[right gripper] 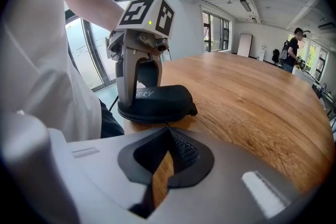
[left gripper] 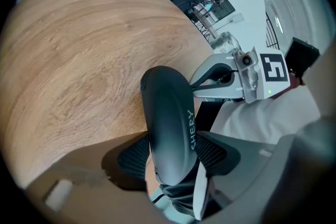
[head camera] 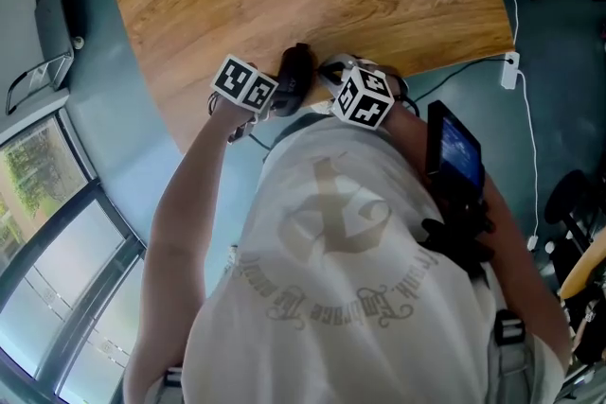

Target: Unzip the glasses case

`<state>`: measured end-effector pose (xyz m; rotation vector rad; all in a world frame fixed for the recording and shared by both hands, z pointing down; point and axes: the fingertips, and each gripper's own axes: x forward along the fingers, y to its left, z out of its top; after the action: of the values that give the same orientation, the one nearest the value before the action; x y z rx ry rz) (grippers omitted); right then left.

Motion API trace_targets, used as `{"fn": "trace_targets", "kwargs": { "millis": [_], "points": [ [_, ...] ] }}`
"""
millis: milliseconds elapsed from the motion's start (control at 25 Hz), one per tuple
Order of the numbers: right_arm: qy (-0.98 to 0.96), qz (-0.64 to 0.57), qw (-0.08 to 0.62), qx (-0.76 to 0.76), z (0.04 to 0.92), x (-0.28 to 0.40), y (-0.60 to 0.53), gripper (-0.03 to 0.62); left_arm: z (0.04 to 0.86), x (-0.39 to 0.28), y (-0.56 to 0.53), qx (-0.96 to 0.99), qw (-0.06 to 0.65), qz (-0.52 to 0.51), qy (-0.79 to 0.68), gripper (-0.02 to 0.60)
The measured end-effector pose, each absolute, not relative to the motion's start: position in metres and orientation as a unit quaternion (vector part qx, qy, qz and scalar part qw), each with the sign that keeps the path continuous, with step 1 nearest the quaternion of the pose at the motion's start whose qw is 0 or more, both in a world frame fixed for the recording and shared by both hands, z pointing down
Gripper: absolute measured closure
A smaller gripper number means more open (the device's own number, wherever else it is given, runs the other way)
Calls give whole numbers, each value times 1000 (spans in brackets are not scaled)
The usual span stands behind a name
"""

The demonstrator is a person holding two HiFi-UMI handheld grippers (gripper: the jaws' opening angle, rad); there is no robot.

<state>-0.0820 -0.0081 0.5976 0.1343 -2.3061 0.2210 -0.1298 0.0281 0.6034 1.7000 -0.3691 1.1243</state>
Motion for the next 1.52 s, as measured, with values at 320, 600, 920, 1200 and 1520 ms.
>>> {"fn": "trace_targets", "kwargs": {
  "millis": [320, 600, 920, 1200, 1520],
  "points": [
    [-911, 82, 400, 56, 597, -80, -9, 591, 602, -136, 34, 703, 474, 517, -114, 296],
    [-911, 84, 399, 57, 598, -81, -7, 591, 602, -140, 43, 706, 452, 539, -82, 296],
    [-911, 79, 400, 57, 598, -79, -7, 591, 603, -141, 57, 711, 415, 567, -36, 296],
    [-912, 76, 399, 56, 597, -80, -8, 591, 602, -146, 57, 710, 369, 599, -8, 296],
    [-913, 71, 397, 56, 597, -81, -8, 591, 601, -150, 60, 706, 338, 622, 21, 296]
  ]
}}
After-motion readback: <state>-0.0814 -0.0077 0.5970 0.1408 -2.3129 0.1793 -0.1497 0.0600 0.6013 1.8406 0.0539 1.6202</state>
